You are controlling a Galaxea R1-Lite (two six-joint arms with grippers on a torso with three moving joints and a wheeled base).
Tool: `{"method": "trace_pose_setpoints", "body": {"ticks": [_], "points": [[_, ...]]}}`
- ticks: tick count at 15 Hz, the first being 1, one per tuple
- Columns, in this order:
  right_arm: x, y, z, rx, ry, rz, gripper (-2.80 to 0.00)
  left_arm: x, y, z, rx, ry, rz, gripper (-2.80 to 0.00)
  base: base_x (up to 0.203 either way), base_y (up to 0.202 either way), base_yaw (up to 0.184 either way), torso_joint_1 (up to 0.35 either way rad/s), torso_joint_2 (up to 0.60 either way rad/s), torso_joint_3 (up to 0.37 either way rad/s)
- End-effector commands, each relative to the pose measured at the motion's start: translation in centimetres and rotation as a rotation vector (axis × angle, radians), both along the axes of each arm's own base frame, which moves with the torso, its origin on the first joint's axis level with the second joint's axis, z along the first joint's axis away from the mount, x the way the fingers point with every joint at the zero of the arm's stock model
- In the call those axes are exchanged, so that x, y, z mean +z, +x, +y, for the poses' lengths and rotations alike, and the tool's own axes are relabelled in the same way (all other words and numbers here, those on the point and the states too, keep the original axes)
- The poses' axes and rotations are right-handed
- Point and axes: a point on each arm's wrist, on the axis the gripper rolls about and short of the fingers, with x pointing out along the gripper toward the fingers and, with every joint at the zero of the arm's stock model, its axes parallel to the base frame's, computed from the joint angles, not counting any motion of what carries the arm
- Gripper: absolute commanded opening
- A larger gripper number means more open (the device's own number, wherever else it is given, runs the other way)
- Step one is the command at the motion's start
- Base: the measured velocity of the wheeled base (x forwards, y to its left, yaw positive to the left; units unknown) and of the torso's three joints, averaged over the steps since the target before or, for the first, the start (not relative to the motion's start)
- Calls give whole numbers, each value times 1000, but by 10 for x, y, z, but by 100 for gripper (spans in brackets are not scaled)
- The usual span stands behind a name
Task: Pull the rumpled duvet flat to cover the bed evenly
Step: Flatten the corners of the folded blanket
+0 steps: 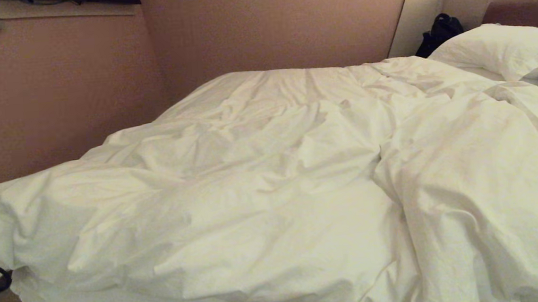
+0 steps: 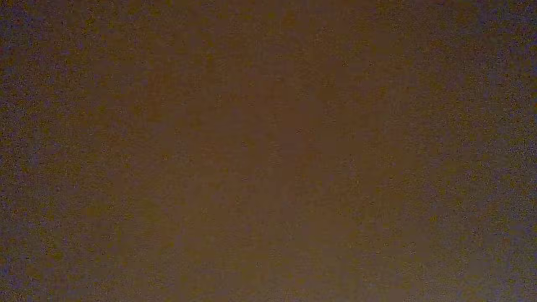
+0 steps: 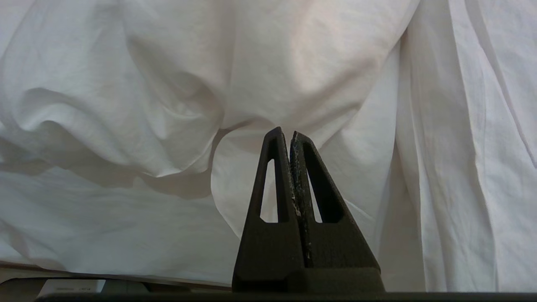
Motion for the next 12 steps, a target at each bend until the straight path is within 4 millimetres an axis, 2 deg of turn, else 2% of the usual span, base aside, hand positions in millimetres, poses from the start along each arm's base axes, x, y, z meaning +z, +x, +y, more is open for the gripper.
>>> {"method": "trace_pose_setpoints", "body": {"ticks": [1, 6, 7, 12], "points": [[0, 0, 0, 1, -1, 0, -280, -2, 5, -3, -11, -14, -7, 0, 0, 0, 0, 0, 0, 0], [0, 0, 0, 1, -1, 0, -280, 0, 7, -3, -12, -14, -12, 0, 0, 0, 0, 0, 0, 0], [0, 0, 0, 1, -1, 0, -280, 0, 7, -3, -12, -14, -12, -280, 0, 0, 0, 0, 0, 0], [0, 0, 0, 1, -1, 0, -280, 7, 3, -6, -1, -43, -29, -280, 0, 0, 0, 0, 0, 0]]}}
